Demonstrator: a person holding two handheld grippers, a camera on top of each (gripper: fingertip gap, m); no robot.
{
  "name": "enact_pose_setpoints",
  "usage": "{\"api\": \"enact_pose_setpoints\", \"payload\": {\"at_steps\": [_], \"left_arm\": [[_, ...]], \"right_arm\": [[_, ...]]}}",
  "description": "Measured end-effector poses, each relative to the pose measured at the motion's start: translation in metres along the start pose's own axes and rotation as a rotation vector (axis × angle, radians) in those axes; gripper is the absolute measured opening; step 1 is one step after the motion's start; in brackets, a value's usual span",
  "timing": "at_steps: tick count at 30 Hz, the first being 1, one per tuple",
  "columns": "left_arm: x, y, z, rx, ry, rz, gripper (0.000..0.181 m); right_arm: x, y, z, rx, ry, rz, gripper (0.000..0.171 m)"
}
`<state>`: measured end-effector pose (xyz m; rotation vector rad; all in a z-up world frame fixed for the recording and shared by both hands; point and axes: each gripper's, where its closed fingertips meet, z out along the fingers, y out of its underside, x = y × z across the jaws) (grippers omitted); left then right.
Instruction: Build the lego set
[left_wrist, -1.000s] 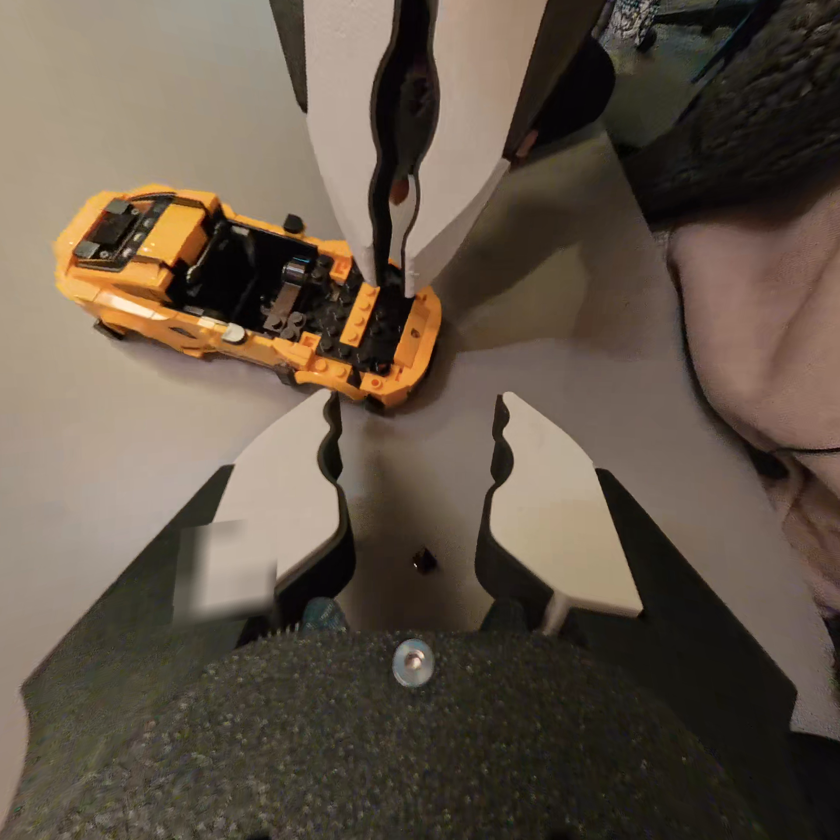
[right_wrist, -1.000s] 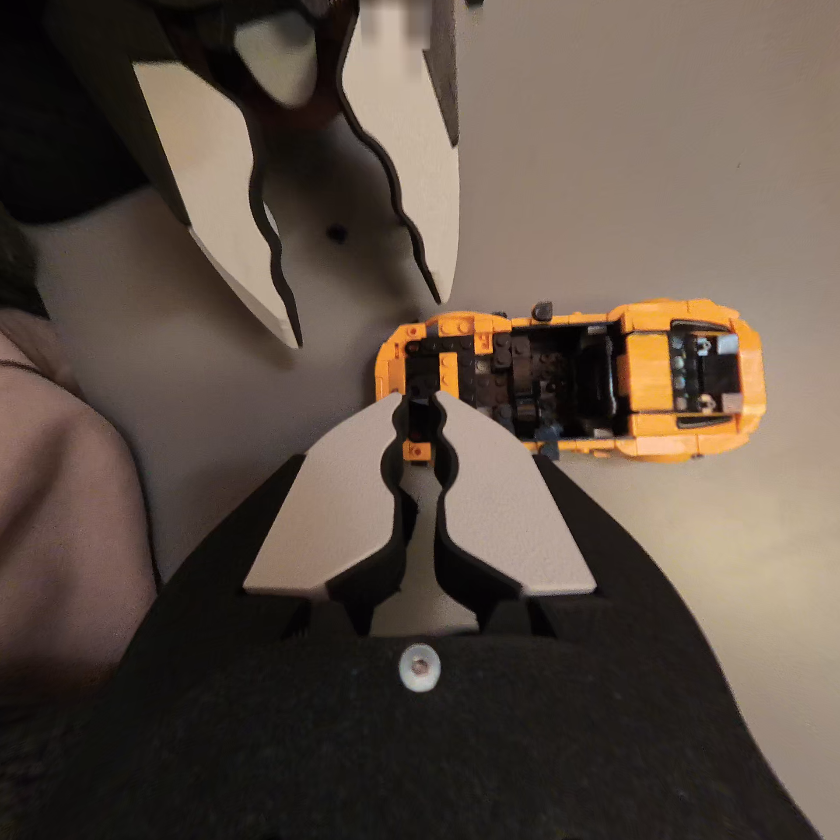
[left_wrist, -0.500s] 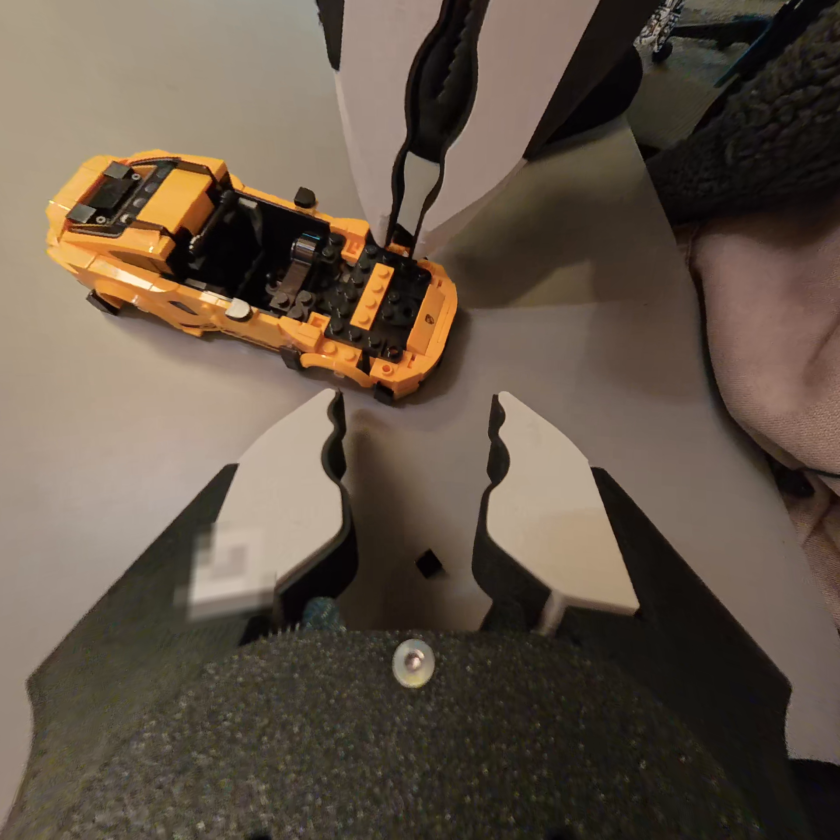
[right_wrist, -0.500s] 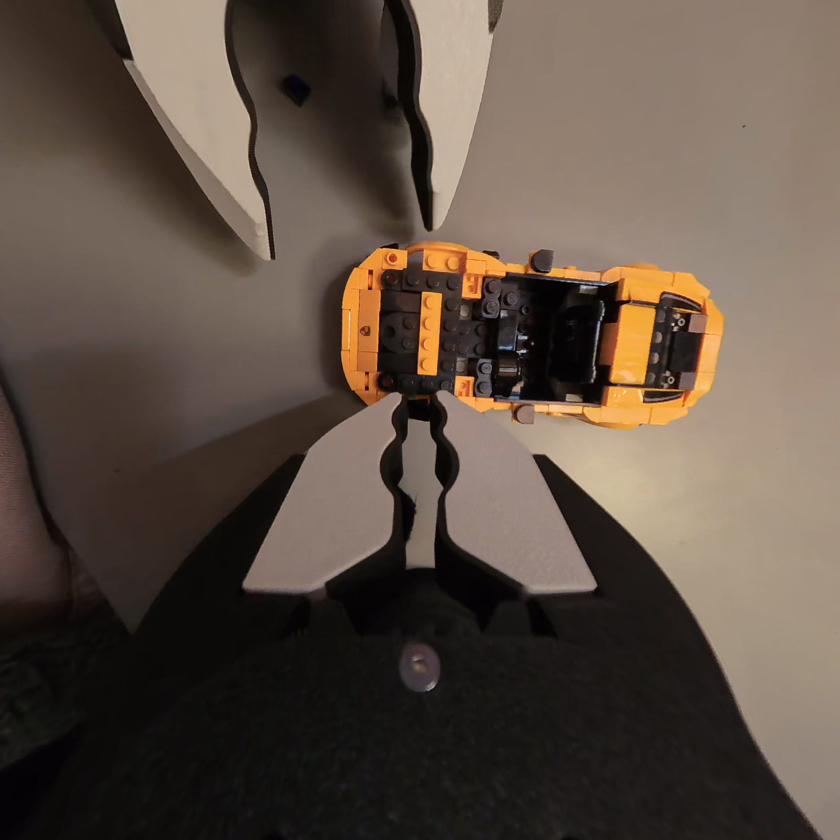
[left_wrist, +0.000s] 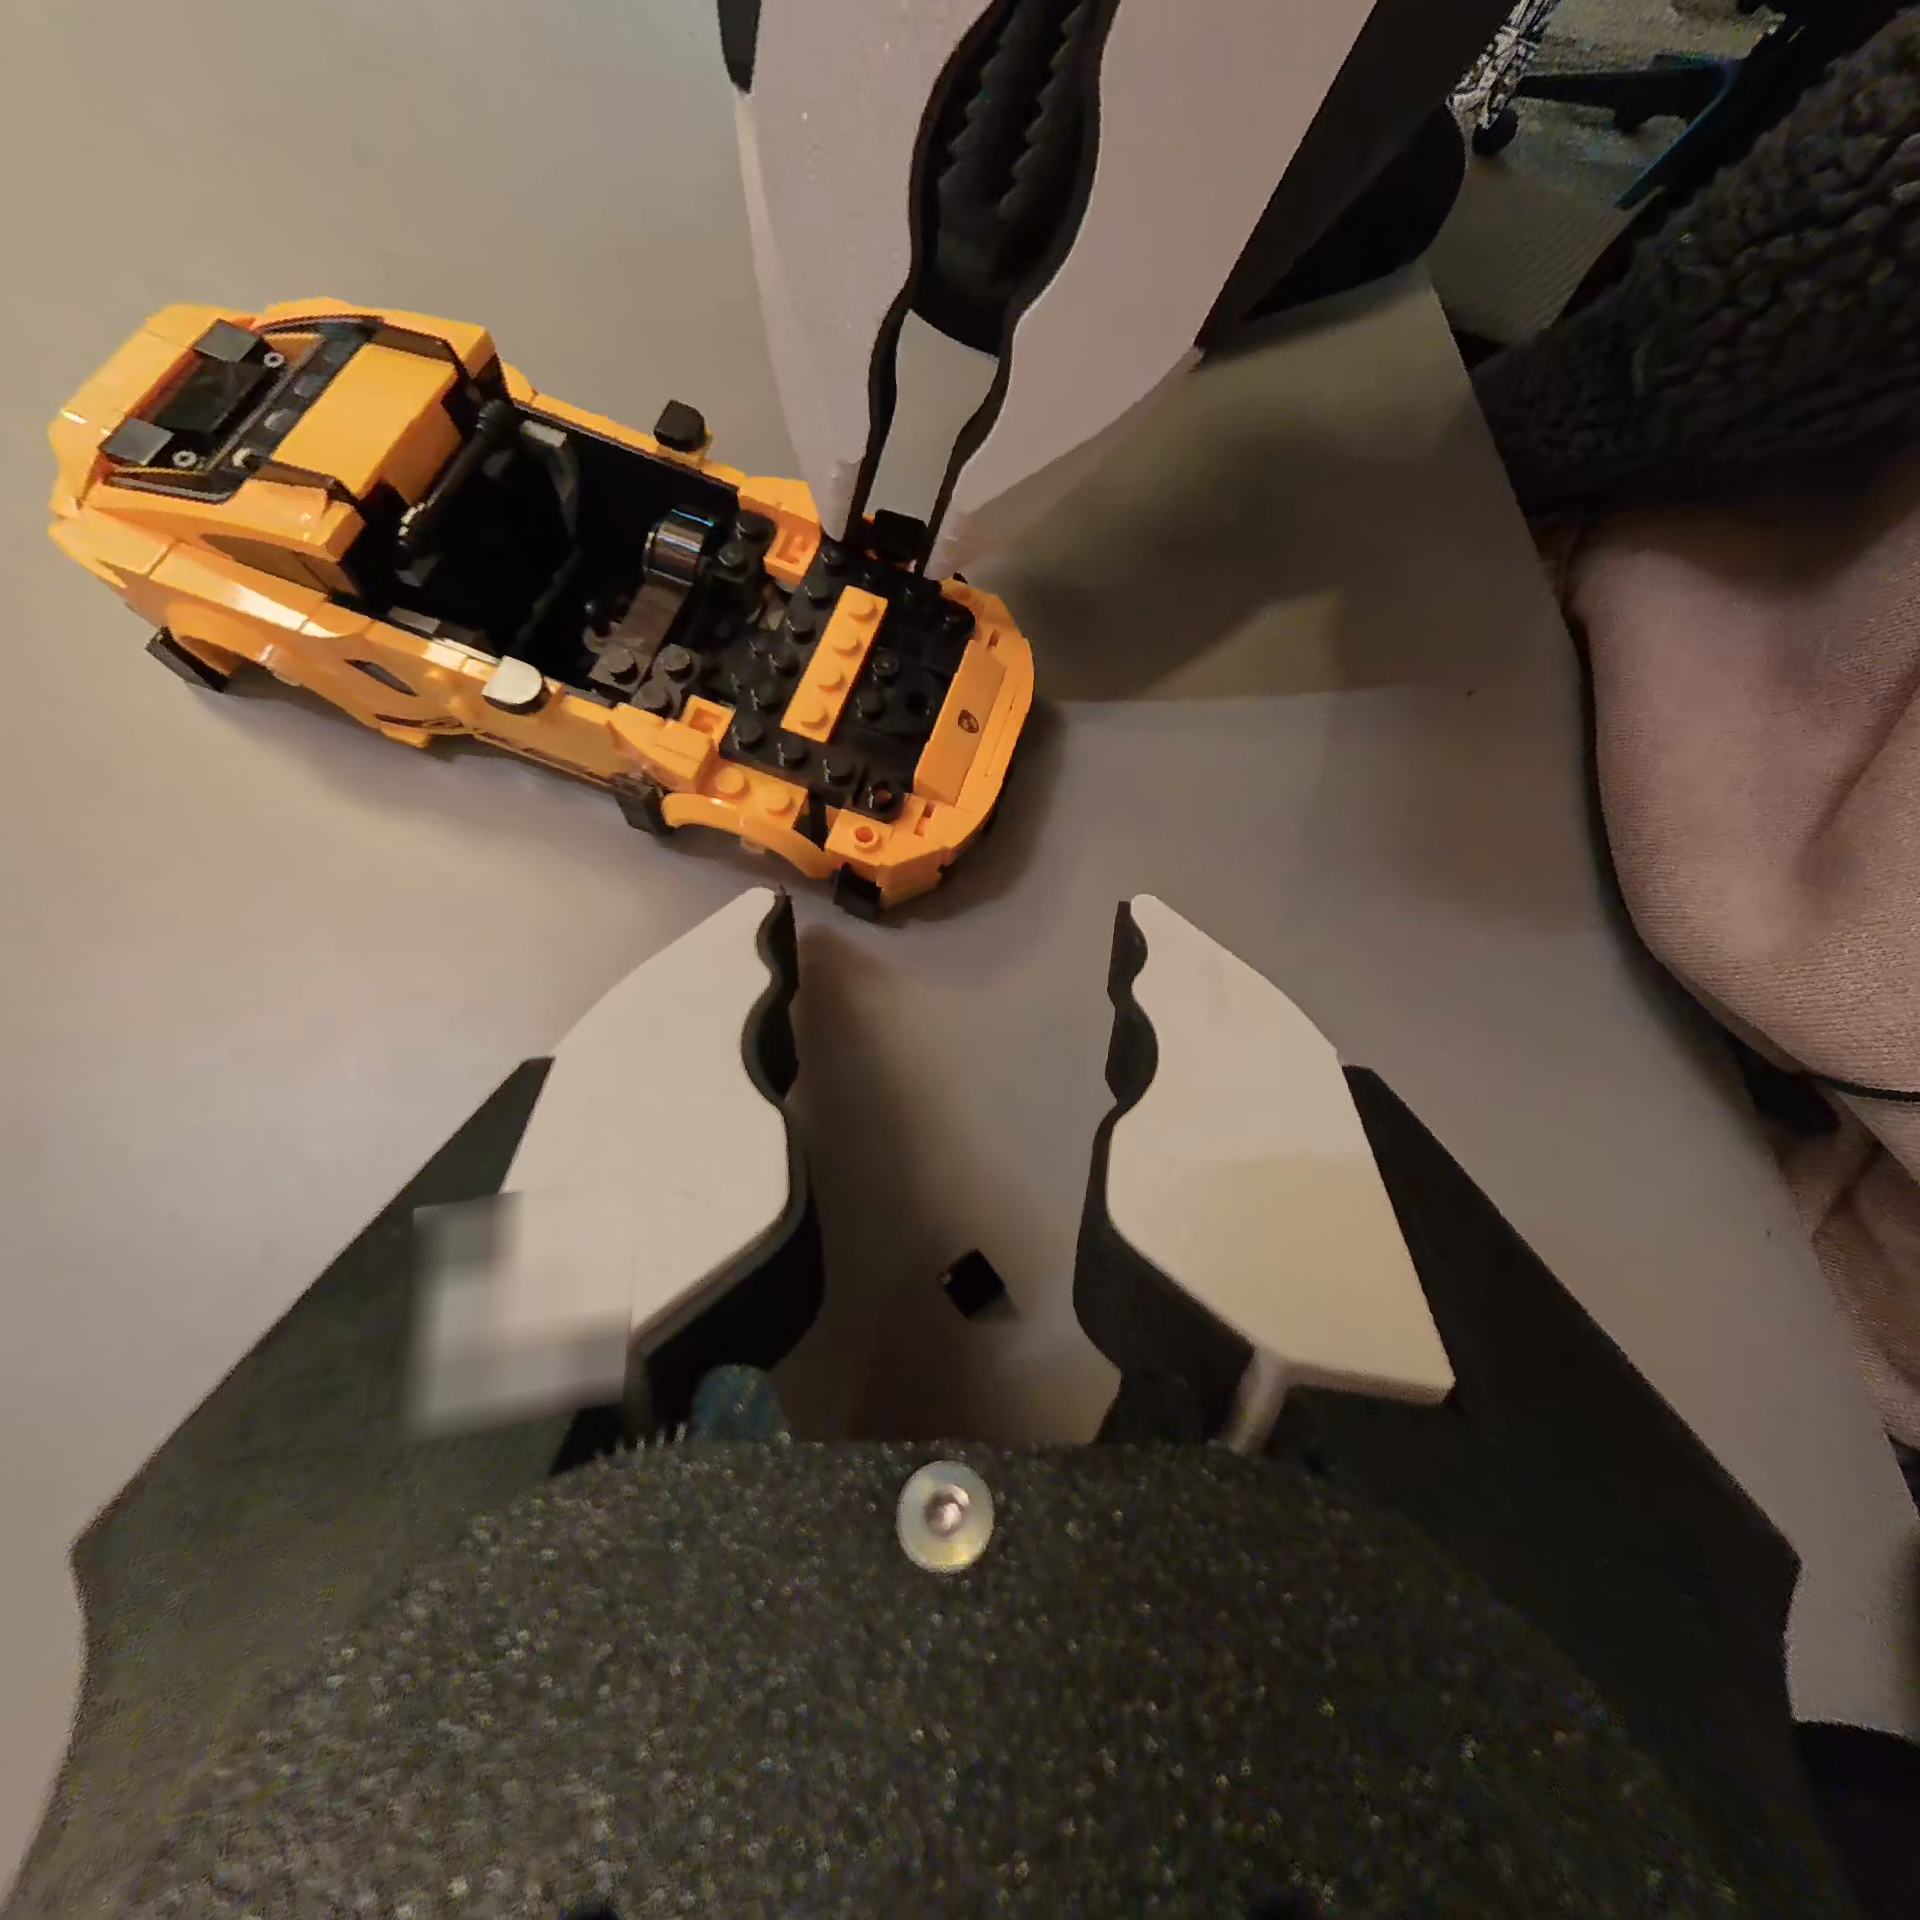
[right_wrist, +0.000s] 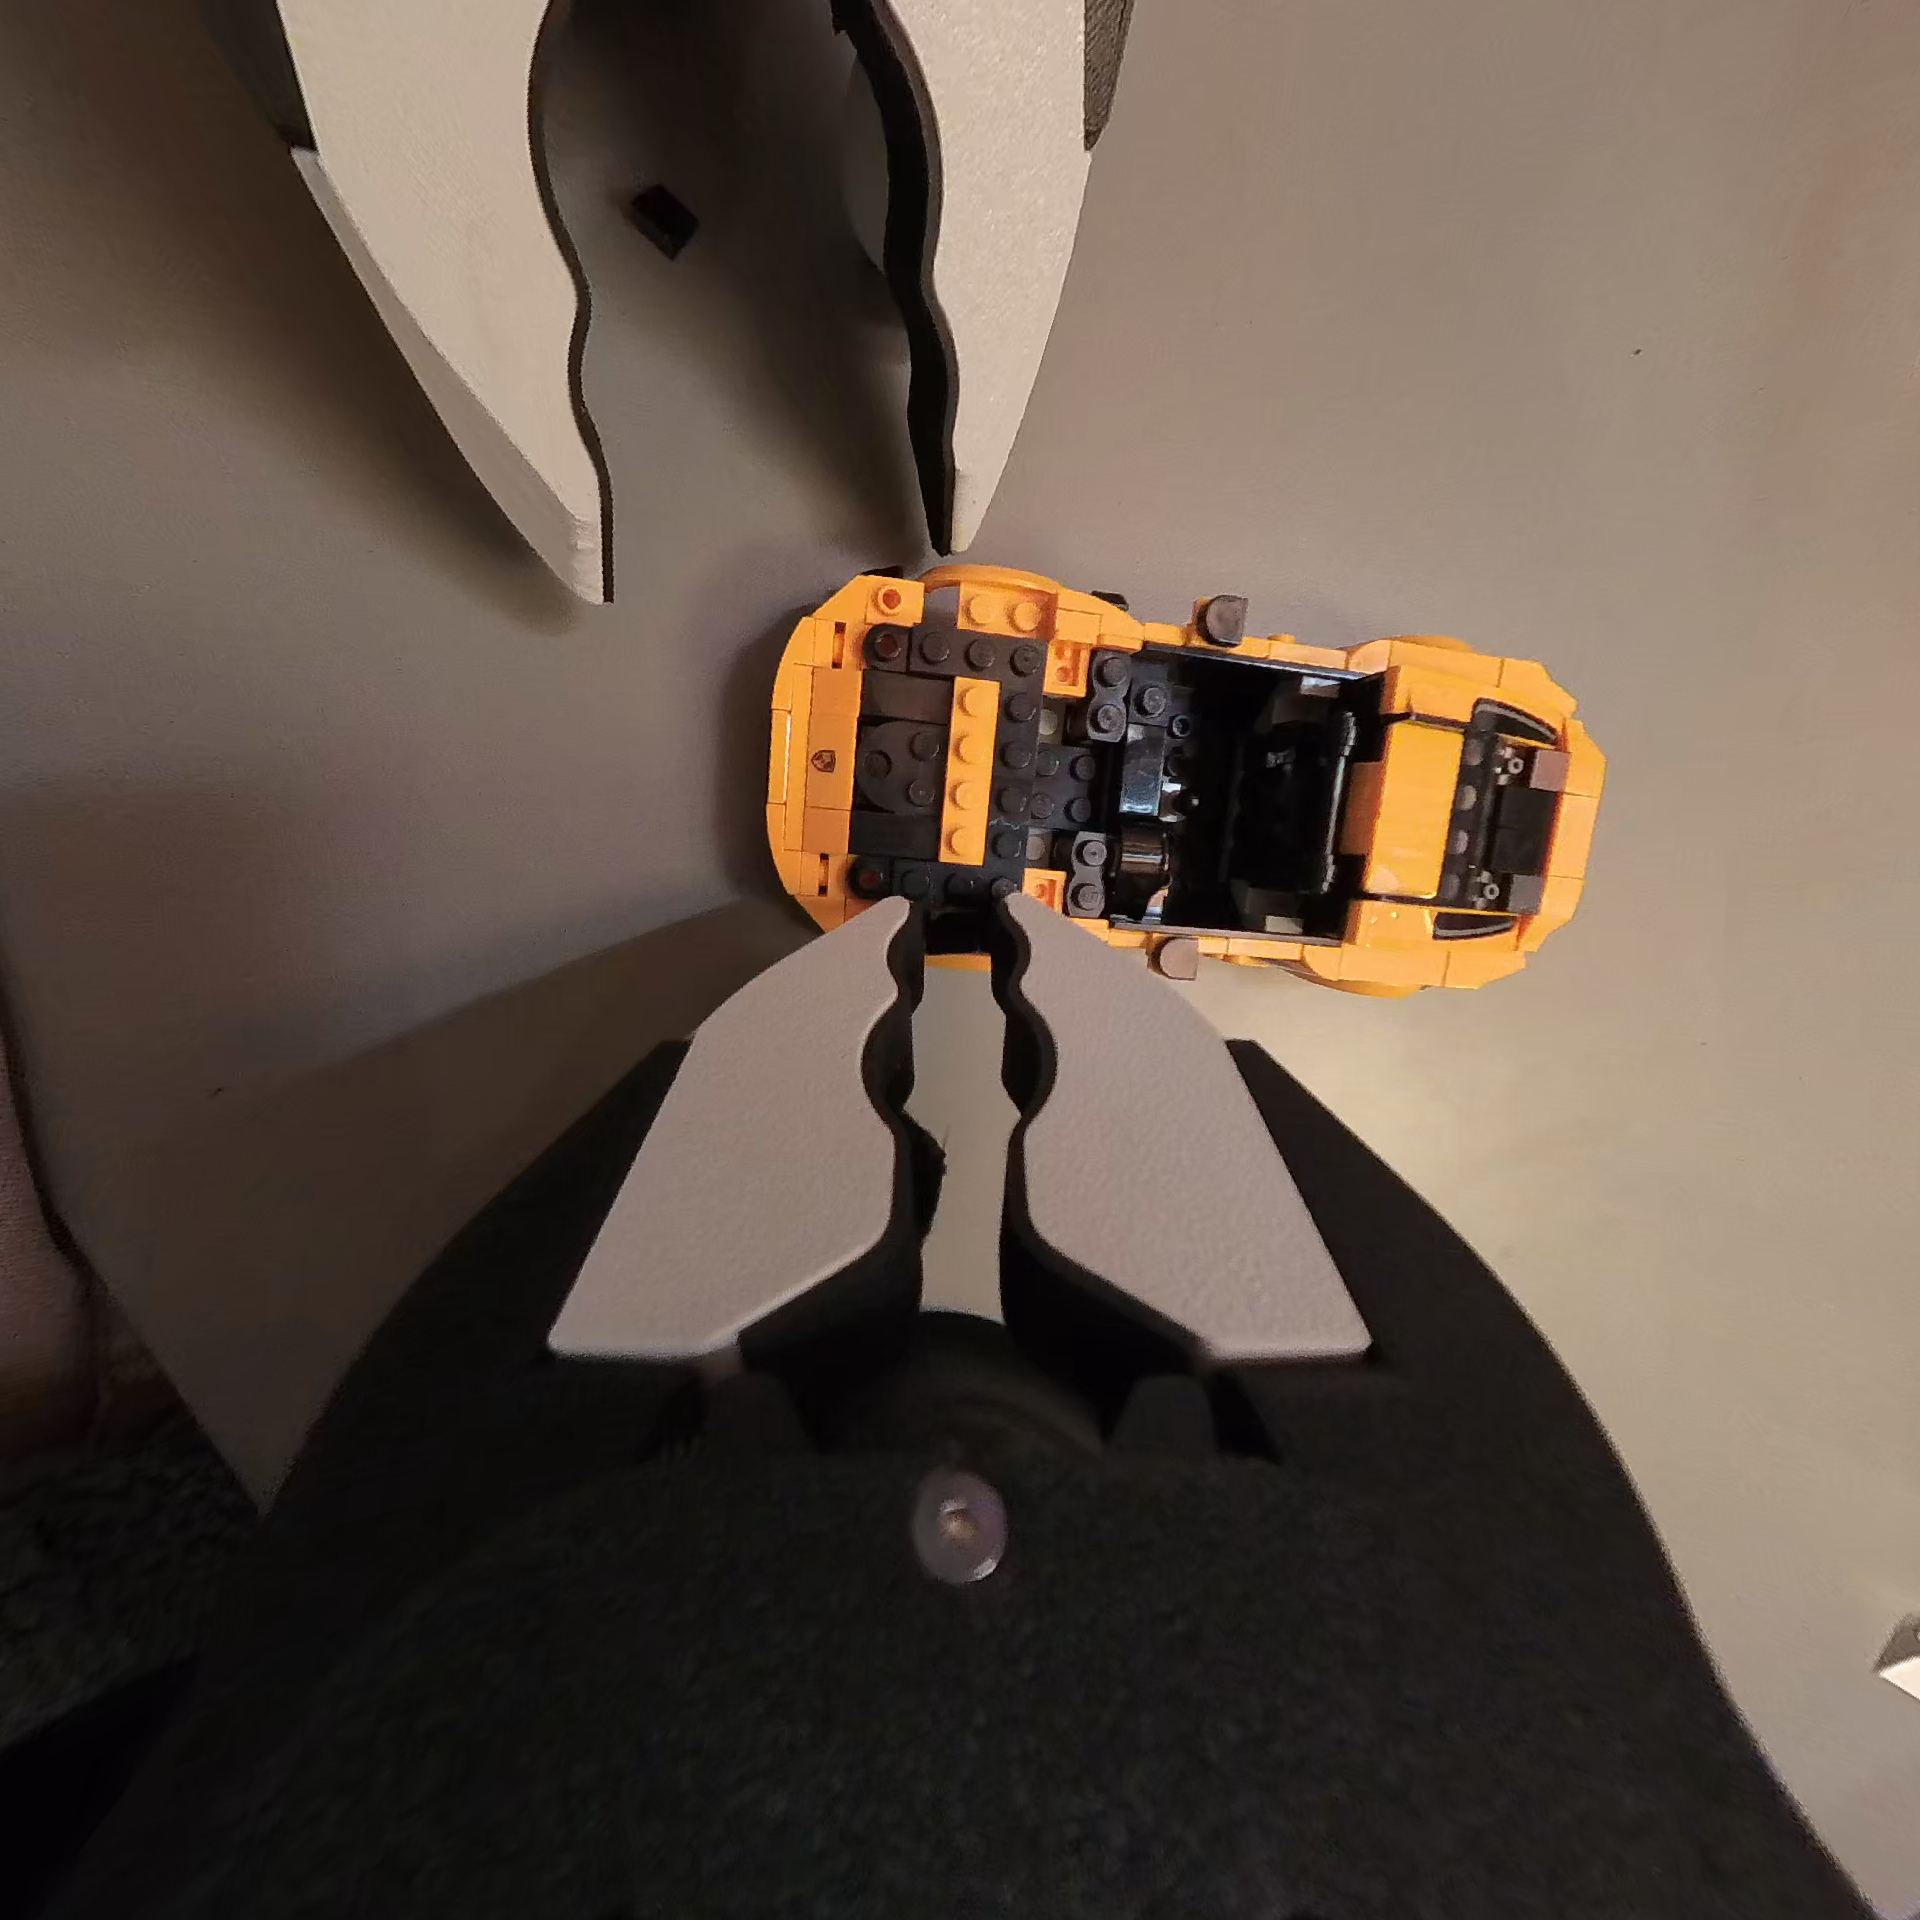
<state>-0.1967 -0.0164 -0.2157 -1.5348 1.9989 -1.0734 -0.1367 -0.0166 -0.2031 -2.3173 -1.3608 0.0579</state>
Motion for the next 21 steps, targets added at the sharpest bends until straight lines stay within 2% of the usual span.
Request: {"api": "enact_pose_setpoints", "payload": {"at_steps": [21], "left_arm": [[-0.0001,0.0008,-0.0006,0.002,0.008,-0.014,0.055]], "right_arm": [[0.0035,-0.0038,-0.001,0.148,0.095,-0.103,0.022]]}}
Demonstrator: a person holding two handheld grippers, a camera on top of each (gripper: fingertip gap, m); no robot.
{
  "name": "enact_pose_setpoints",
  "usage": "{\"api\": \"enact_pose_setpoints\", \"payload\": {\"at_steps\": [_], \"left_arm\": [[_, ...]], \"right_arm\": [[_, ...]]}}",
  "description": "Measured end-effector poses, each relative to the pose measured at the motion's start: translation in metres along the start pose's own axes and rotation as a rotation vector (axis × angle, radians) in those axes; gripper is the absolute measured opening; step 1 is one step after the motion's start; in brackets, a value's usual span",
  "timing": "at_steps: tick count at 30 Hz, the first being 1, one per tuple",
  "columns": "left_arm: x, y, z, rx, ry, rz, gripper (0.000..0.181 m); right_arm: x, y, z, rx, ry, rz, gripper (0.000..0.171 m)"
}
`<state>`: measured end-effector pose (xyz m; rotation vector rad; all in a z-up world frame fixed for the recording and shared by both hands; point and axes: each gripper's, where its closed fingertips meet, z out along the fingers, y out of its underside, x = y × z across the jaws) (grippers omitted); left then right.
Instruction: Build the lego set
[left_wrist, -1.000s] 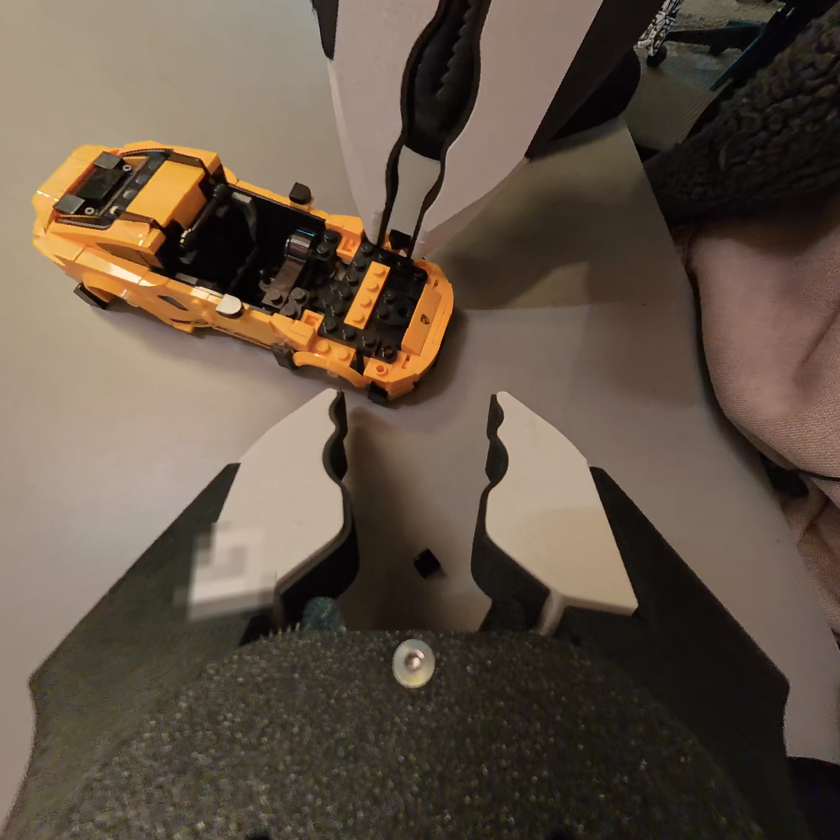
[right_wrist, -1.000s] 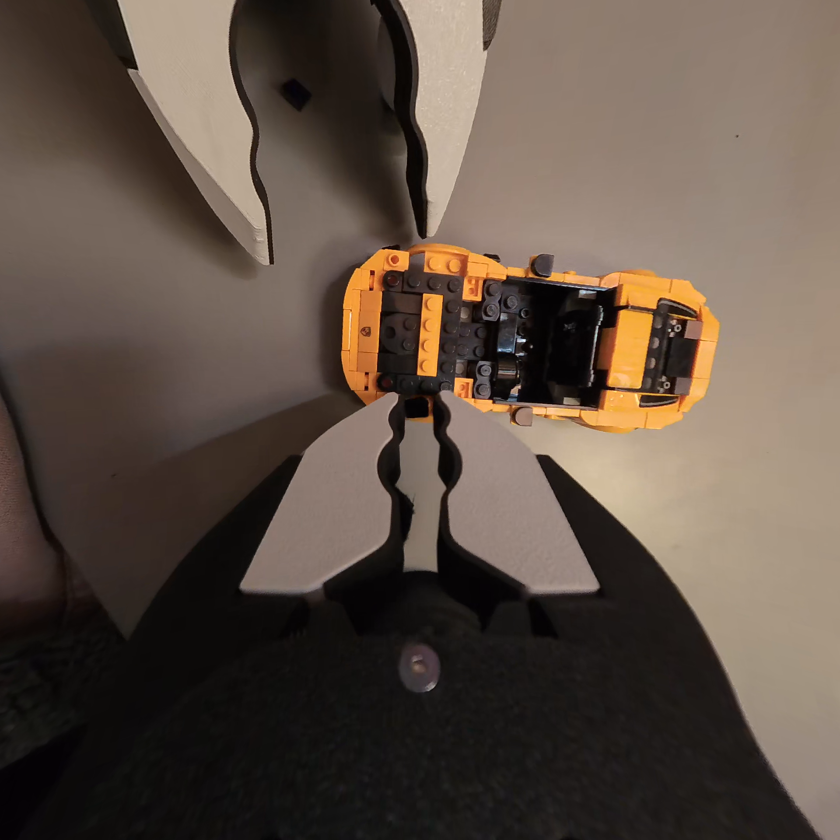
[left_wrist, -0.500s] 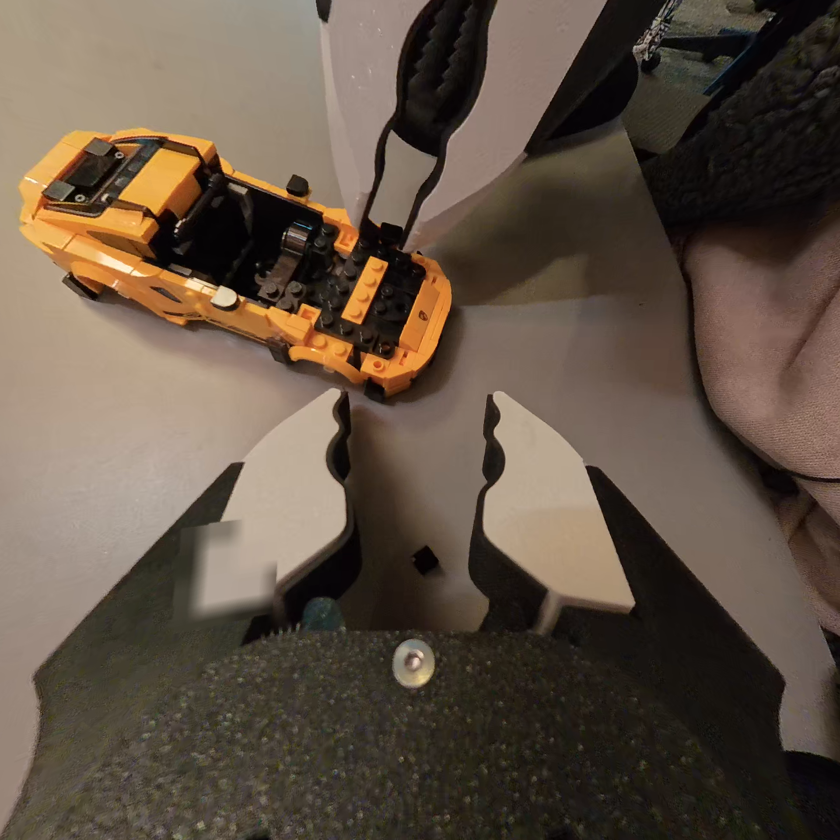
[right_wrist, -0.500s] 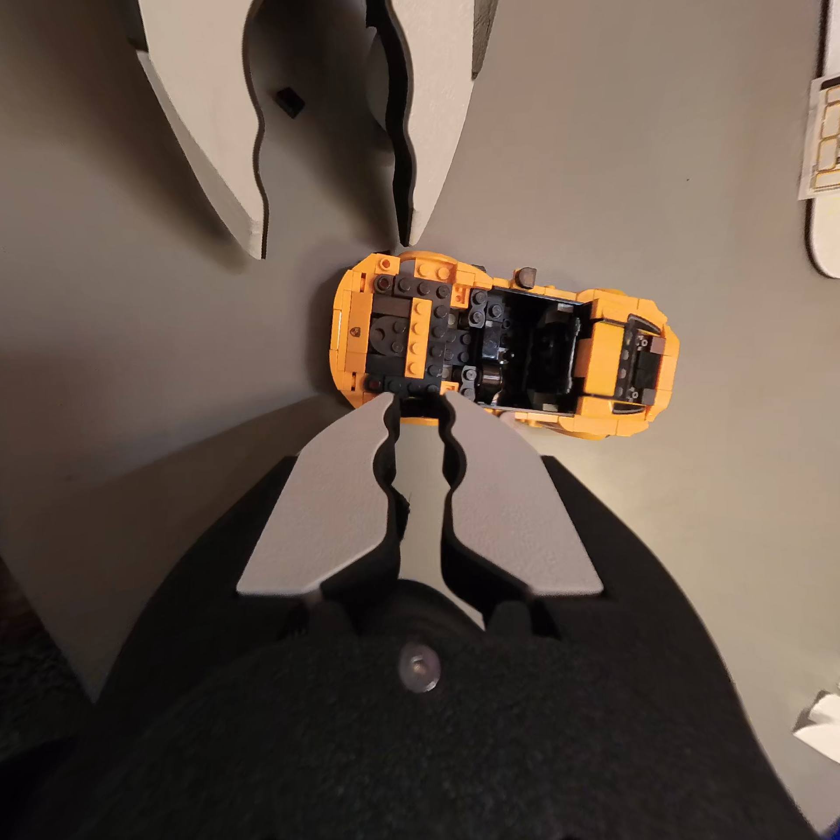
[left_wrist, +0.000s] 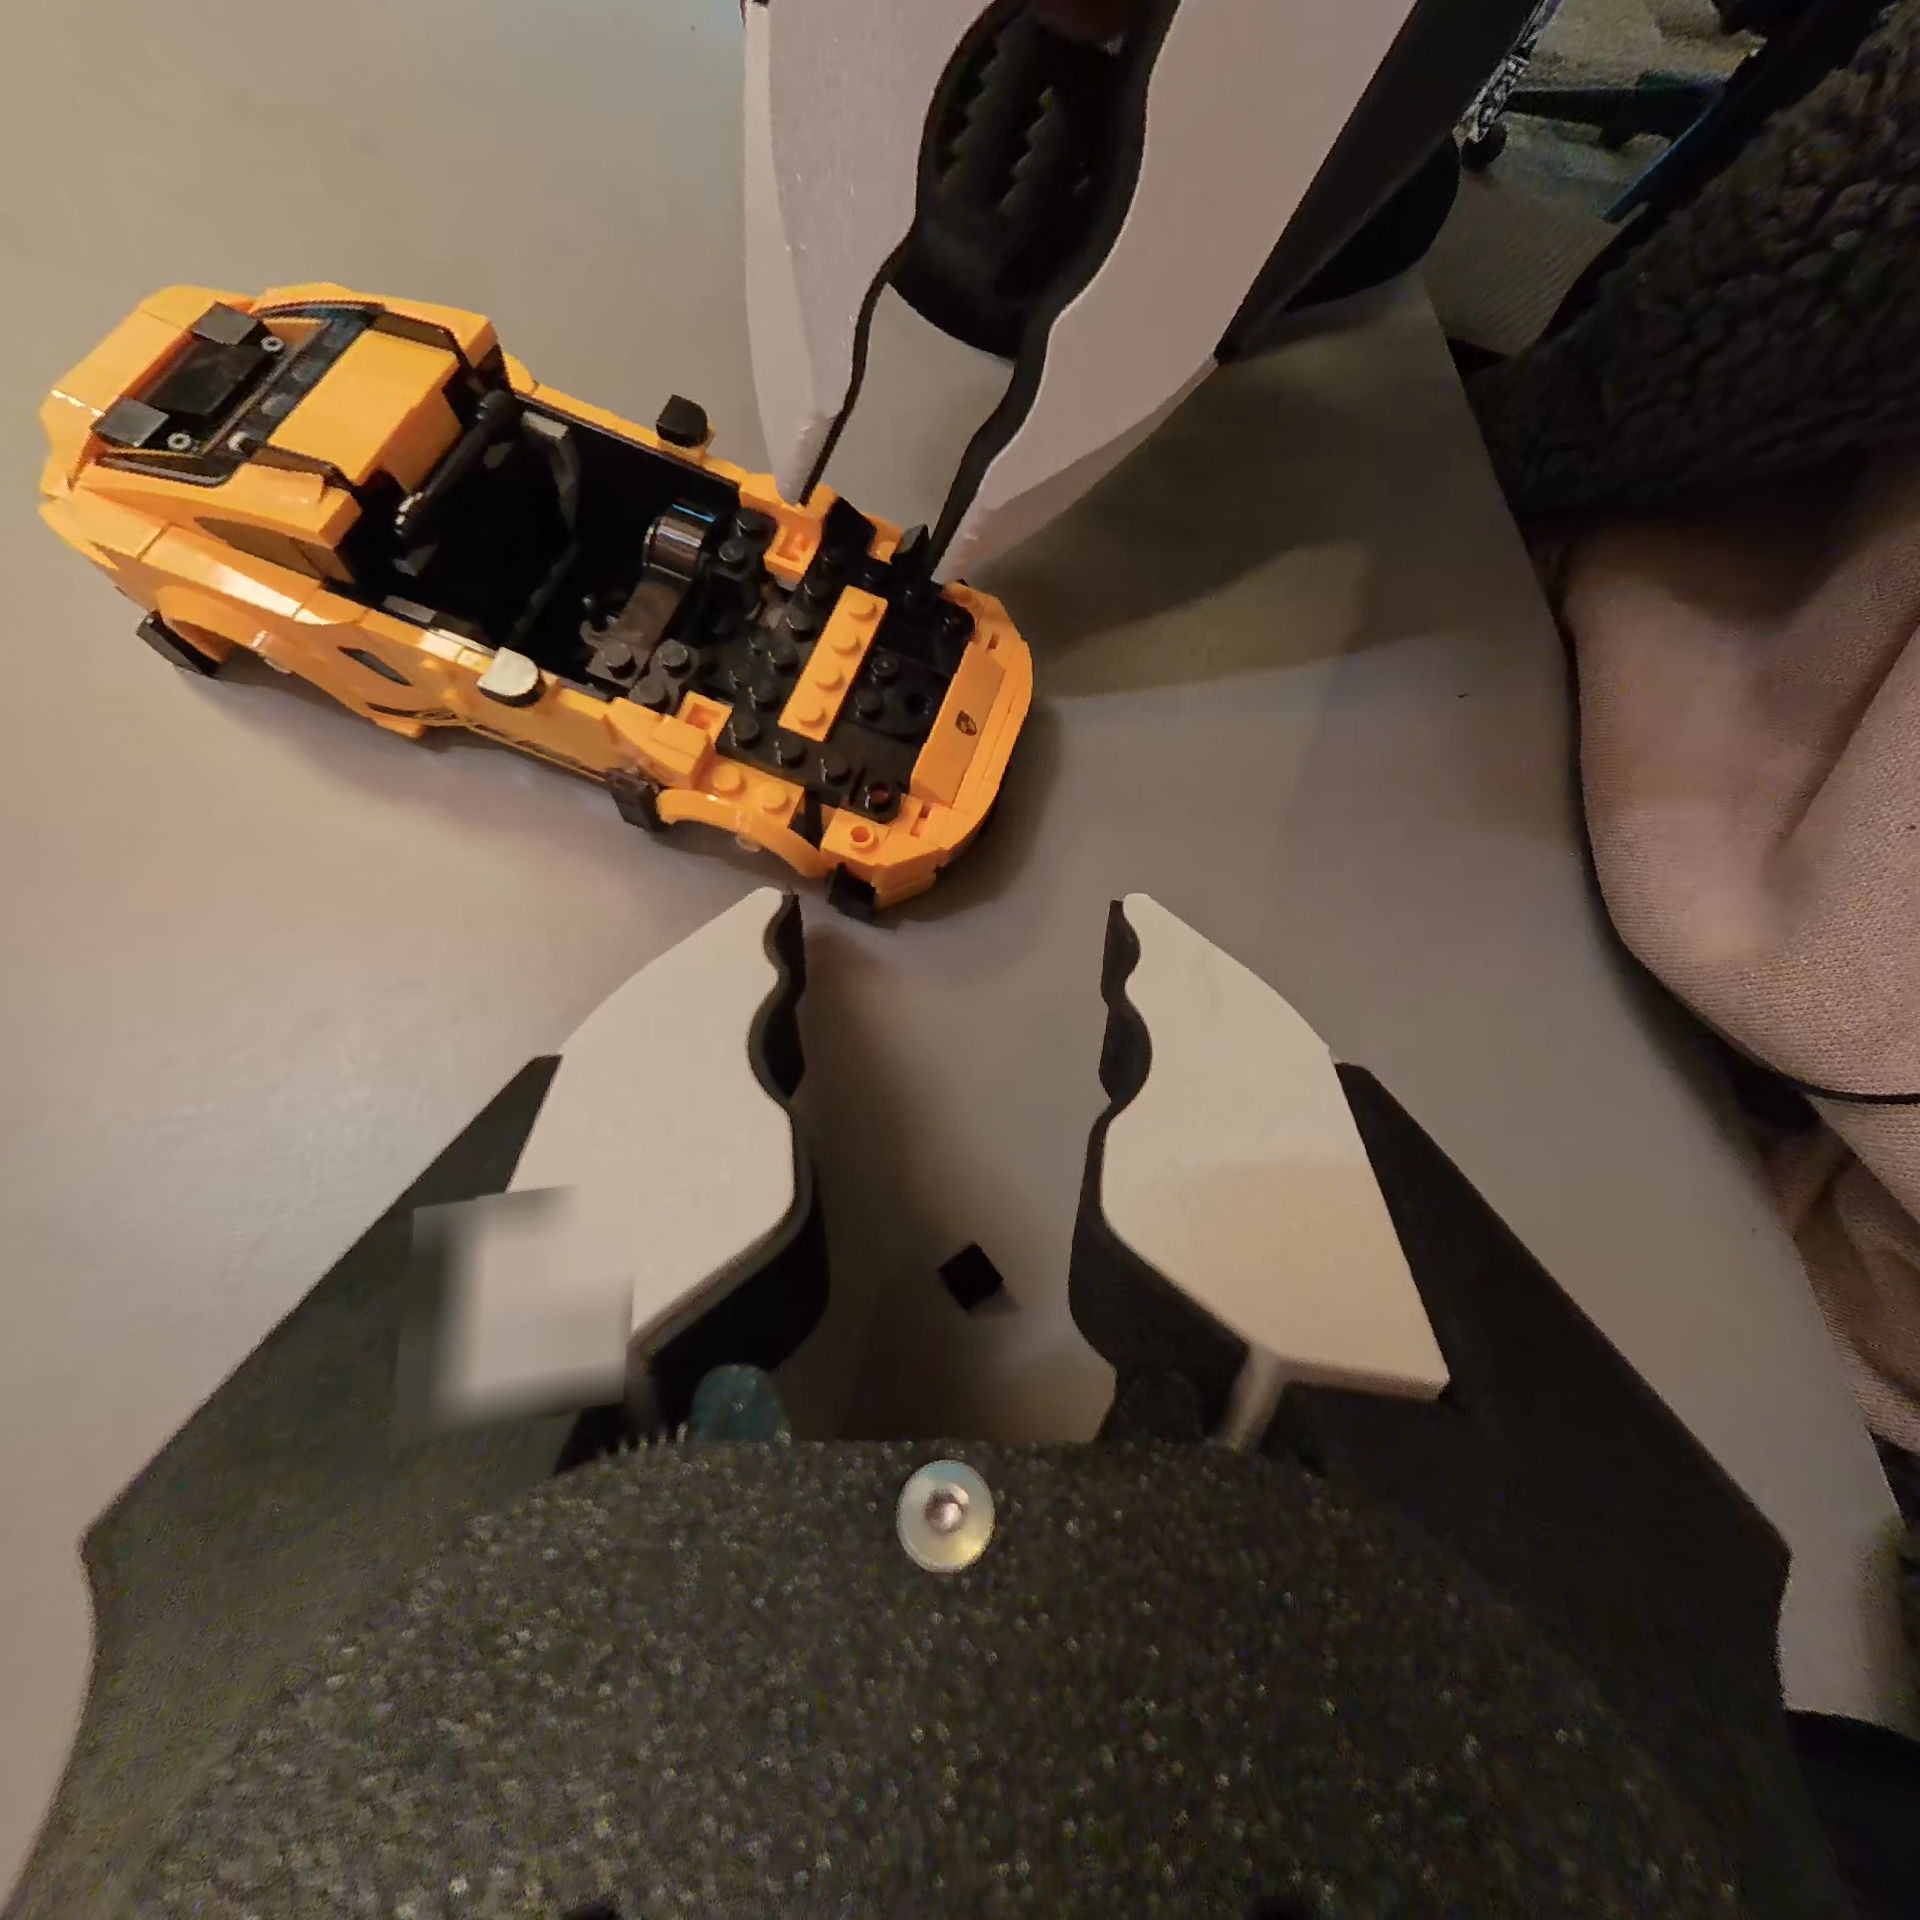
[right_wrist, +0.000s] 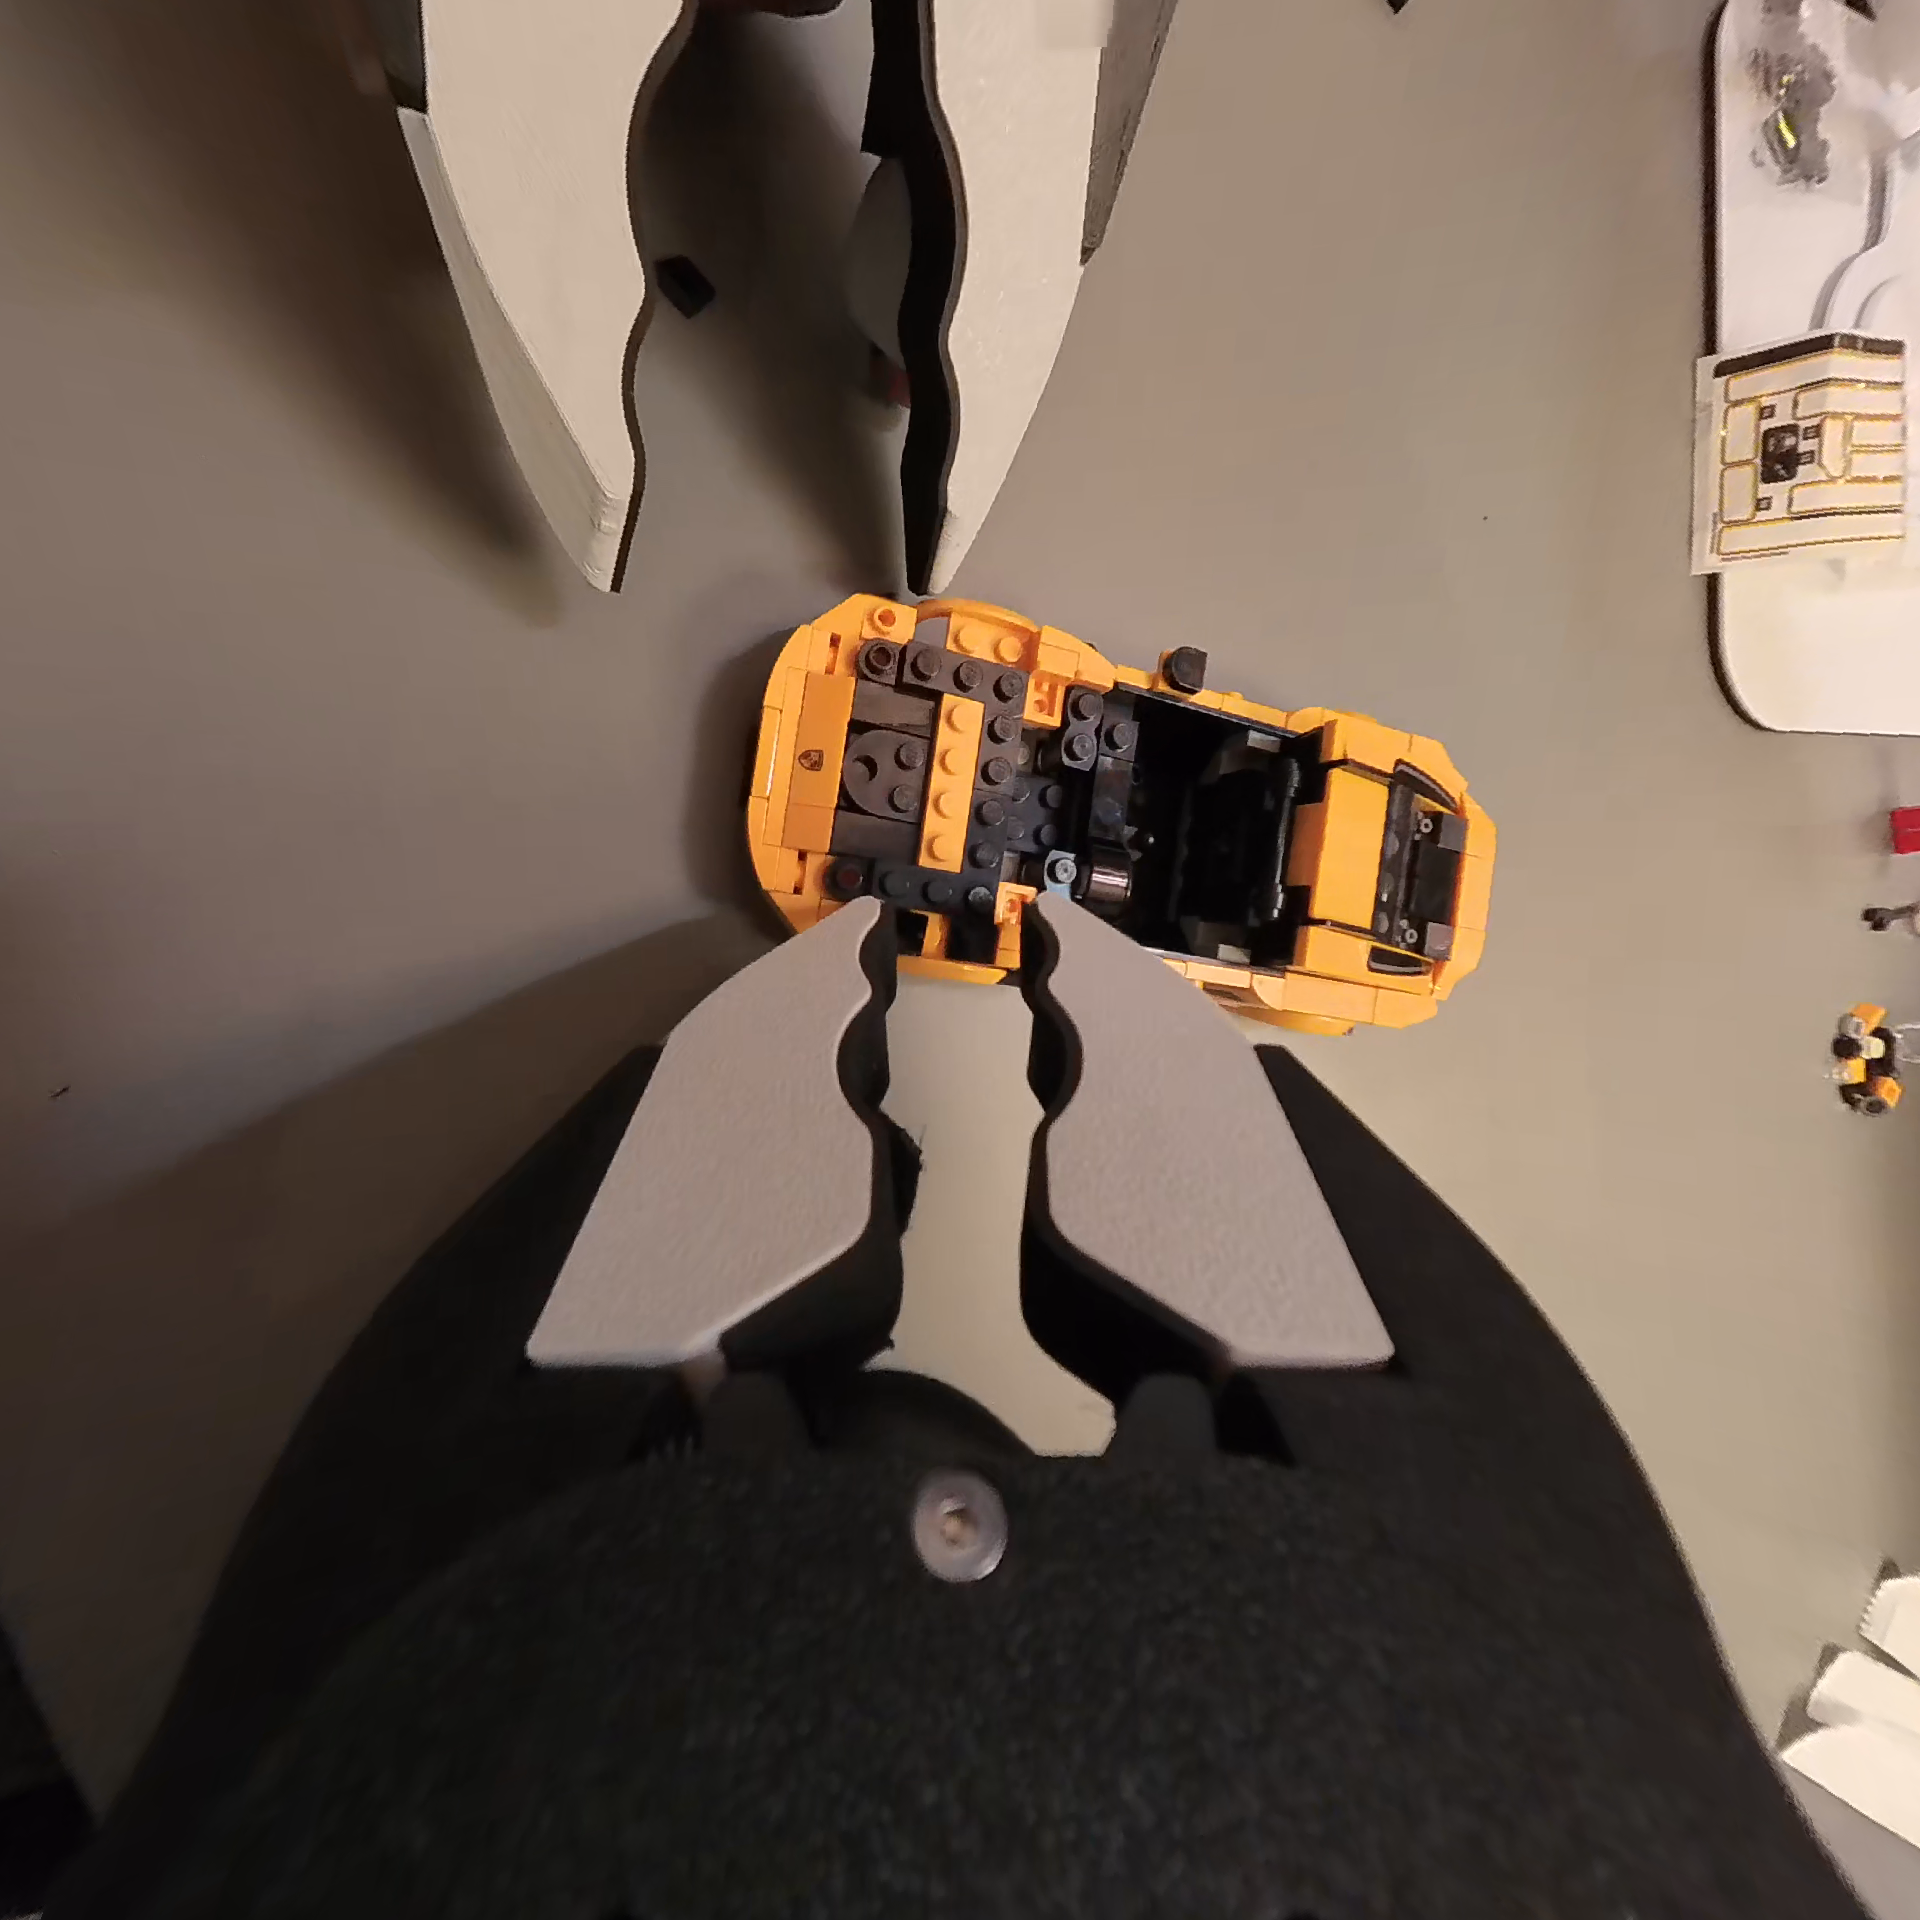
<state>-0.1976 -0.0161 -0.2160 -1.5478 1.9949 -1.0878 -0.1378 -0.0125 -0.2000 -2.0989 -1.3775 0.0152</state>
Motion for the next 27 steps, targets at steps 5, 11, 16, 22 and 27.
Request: {"api": "enact_pose_setpoints", "payload": {"at_steps": [5,11,16,22,27], "left_arm": [[0.0003,0.0004,0.0,-0.001,0.003,-0.001,0.054],[0.0006,0.0008,0.0002,-0.003,0.006,-0.002,0.054],[0.0008,0.0004,0.0001,-0.001,0.007,-0.001,0.054],[0.0006,0.0003,0.0002,0.001,0.007,-0.002,0.054],[0.0004,0.0006,0.0003,0.001,0.007,-0.006,0.054]], "right_arm": [[0.0031,-0.0021,-0.0021,0.021,-0.016,0.015,0.022],[0.0085,-0.0004,-0.0024,0.027,-0.017,0.022,0.022],[0.008,-0.0001,-0.0012,0.039,-0.033,0.038,0.022],[0.0079,0.0001,-0.0015,0.052,-0.041,0.049,0.022],[0.0073,0.0002,-0.0027,0.057,-0.04,0.045,0.021]]}}
